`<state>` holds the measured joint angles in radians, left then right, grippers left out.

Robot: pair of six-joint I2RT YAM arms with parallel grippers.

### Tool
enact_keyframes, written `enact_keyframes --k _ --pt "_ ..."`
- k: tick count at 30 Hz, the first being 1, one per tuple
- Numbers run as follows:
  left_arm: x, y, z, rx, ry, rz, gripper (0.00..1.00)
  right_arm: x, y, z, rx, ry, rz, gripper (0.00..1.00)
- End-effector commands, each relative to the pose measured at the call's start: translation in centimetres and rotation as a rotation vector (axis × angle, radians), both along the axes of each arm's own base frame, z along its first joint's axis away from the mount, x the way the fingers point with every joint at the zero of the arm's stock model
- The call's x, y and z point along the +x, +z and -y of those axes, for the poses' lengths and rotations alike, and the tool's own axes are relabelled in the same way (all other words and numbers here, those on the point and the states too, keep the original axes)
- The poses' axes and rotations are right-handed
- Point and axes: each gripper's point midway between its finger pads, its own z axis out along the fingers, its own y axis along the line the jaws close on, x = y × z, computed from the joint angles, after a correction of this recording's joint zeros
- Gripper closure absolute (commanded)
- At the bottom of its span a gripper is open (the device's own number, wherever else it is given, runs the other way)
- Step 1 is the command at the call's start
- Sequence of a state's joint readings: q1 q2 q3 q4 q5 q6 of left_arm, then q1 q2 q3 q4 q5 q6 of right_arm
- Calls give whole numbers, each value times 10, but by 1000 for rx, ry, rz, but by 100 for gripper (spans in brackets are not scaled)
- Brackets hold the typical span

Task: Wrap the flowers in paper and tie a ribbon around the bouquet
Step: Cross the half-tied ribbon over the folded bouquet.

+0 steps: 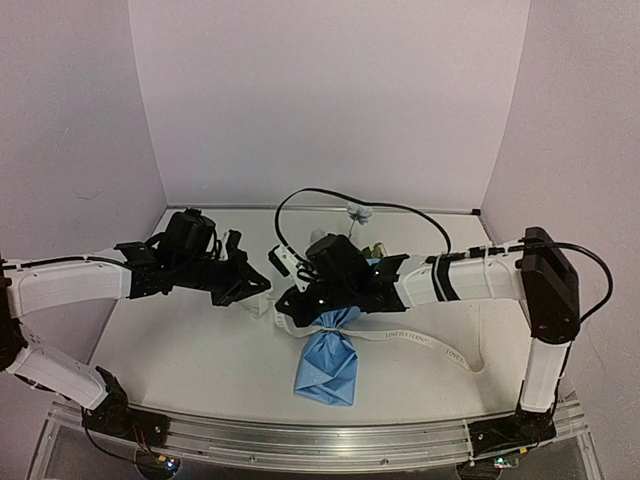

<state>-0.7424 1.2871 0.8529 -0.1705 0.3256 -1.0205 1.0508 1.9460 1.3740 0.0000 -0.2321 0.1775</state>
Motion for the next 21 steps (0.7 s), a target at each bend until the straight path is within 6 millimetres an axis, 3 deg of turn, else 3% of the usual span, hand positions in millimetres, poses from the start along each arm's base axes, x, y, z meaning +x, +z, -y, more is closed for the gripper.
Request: enact_keyframes --k 1,4,14,21 --pt "0 27 28 -61 -132 85 100 1 40 31 21 -72 99 100" --pt "-11 23 47 -60 -238 95 100 -5 39 52 -5 -95 112 100" --pt "-51 4 107 -73 -555 87 100 -33 0 133 -149 -167 90 99" --pt "-67 -17 140 -60 -677 48 100 -45 -19 178 -226 -234 80 89"
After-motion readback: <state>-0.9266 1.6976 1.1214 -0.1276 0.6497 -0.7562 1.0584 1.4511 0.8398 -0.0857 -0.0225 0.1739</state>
